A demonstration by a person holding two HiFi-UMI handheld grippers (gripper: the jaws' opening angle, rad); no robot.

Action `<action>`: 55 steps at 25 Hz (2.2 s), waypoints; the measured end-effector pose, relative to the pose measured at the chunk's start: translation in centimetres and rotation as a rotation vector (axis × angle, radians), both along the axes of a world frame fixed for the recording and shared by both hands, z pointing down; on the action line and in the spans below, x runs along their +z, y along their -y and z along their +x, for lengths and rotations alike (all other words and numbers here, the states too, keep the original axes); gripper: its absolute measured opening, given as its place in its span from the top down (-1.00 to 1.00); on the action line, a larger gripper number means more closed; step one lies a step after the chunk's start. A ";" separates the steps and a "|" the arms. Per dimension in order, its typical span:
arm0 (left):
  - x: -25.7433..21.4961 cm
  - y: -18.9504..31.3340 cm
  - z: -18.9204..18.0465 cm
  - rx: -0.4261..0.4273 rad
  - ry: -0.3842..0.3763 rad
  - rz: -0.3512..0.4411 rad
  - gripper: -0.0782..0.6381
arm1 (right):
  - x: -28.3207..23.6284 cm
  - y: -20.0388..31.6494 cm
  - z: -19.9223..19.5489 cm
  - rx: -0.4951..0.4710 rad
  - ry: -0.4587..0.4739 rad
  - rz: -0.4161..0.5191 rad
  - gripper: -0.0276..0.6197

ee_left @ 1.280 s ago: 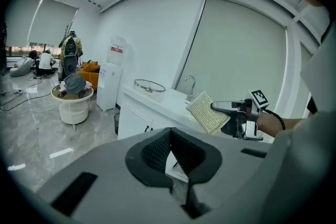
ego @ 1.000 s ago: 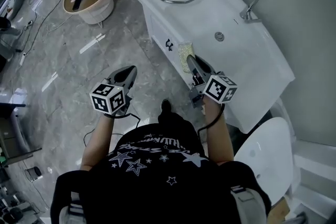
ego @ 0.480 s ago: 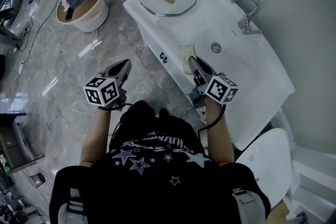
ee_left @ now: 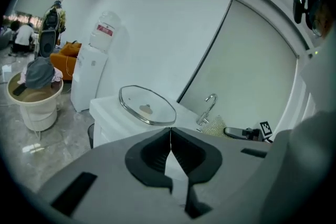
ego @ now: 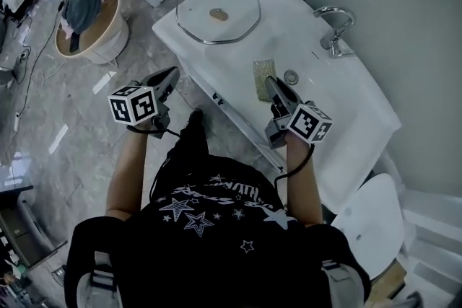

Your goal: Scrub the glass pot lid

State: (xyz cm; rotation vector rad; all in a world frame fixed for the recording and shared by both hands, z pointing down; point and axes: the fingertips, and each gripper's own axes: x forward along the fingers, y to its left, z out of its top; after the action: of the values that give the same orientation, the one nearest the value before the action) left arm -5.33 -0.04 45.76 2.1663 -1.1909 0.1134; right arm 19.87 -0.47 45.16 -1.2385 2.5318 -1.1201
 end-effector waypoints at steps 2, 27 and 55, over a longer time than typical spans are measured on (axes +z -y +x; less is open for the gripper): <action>-0.1 2.5 -0.8 0.023 -0.033 -0.015 0.76 | -0.8 1.8 -0.8 0.017 -0.014 0.011 0.70; 7.8 22.3 -6.7 0.184 -0.404 -0.504 0.16 | -2.1 19.7 -8.9 0.173 -0.154 0.032 0.70; 9.7 25.5 -5.9 0.200 -0.420 -0.552 0.56 | 2.2 32.2 -10.9 0.108 -0.800 0.106 0.71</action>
State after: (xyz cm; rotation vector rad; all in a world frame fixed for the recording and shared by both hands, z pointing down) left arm -11.24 -25.49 55.46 1.6998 -0.6109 0.0590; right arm 8.92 -32.70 47.36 -2.0775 2.9140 -0.4989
